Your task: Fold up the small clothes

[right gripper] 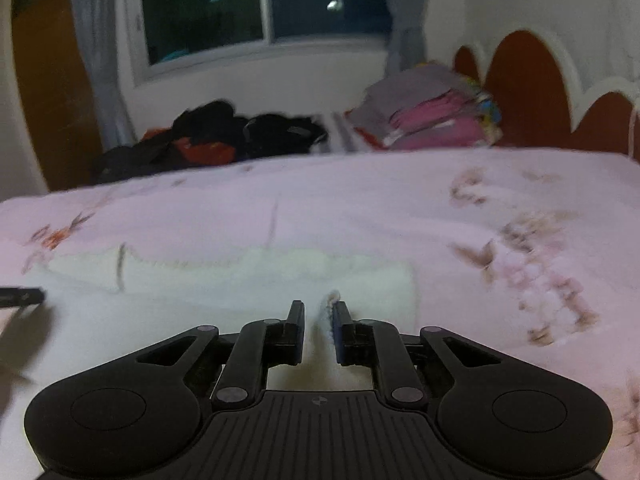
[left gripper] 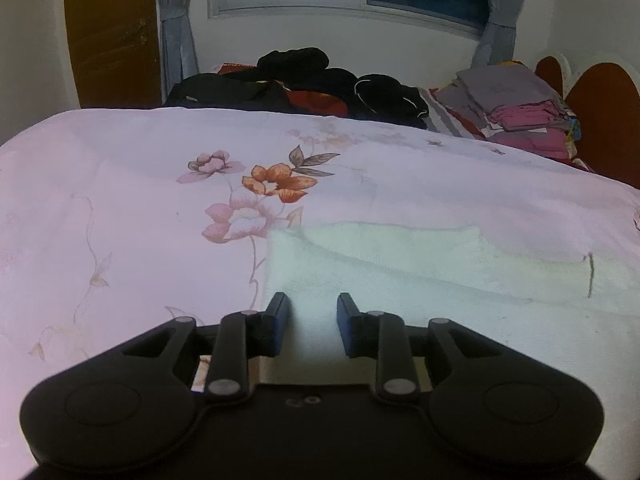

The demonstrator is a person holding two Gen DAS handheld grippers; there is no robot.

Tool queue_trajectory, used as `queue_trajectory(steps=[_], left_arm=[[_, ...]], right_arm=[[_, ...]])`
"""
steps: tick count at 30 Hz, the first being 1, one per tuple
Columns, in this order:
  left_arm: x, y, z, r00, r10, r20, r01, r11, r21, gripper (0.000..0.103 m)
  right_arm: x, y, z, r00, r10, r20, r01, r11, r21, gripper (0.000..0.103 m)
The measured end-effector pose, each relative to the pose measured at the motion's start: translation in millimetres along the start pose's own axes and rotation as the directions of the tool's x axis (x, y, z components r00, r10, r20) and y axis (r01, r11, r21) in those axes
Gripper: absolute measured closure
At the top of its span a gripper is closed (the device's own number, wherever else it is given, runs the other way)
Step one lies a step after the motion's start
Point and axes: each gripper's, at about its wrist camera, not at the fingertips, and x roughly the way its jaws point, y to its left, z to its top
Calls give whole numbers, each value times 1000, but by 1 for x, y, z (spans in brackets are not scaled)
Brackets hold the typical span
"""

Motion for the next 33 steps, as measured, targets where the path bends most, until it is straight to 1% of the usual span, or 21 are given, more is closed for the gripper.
queue_trajectory(steps=[2, 3, 5, 6, 8, 11, 17, 19, 22, 24, 26, 27, 29, 31, 33], left_arm=[[0, 0, 1, 1000, 2, -5, -2, 1000, 4, 74], [0, -1, 2, 1000, 2, -10, -2, 1000, 4, 74], [-3, -1, 4, 1000, 6, -19, -6, 1000, 7, 74], [-4, -1, 4, 1000, 8, -21, -8, 1000, 8, 74], [-8, -2, 3, 1000, 13, -21, -13, 1000, 9, 75], [-13, -5, 2, 1000, 10, -23, -10, 1000, 8, 75], [-34, -13, -3, 1000, -27, -2, 27, 999, 25, 75], [-37, -16, -6, 999, -38, -5, 38, 999, 28, 75], [-39, -18, -15, 998, -53, -27, 53, 998, 25, 75], [-39, -18, -25, 998, -49, -40, 50, 998, 37, 72], [-37, -16, -34, 999, -36, -29, 38, 997, 68, 67], [-37, -15, -35, 999, -37, -24, 38, 997, 70, 66], [-37, -12, -31, 998, -39, -39, 41, 997, 58, 66], [-43, -11, -28, 999, -34, -43, 36, 998, 48, 67], [-50, -11, -30, 999, -36, -38, 38, 998, 45, 68]], right_arm=[[11, 0, -6, 998, -36, -52, 35, 999, -20, 90], [15, -3, -9, 996, -48, -70, 47, 999, -13, 90], [12, -13, -9, 997, -29, -68, 32, 999, 38, 90], [8, -13, -7, 998, -30, -63, 32, 999, 42, 90], [-2, -10, -7, 999, -24, -40, 25, 999, 26, 90], [-6, -3, -4, 999, 1, -33, 0, 1000, 22, 89], [-6, 9, -2, 999, 25, -31, -25, 1000, 7, 89], [-7, 12, -3, 999, 37, -36, -37, 999, 3, 89], [-5, 17, -7, 998, 36, -52, -37, 999, -21, 89], [-2, 16, -14, 997, 30, -71, -33, 999, -42, 89], [1, 12, -22, 997, 0, -83, -6, 997, -72, 89], [1, 10, -25, 997, -5, -75, -1, 997, -81, 89], [-2, 7, -23, 997, -2, -80, -3, 998, -65, 89], [-11, 7, -21, 998, 16, -64, -19, 999, -41, 89], [-20, 10, -22, 999, 22, -47, -25, 998, -53, 89]])
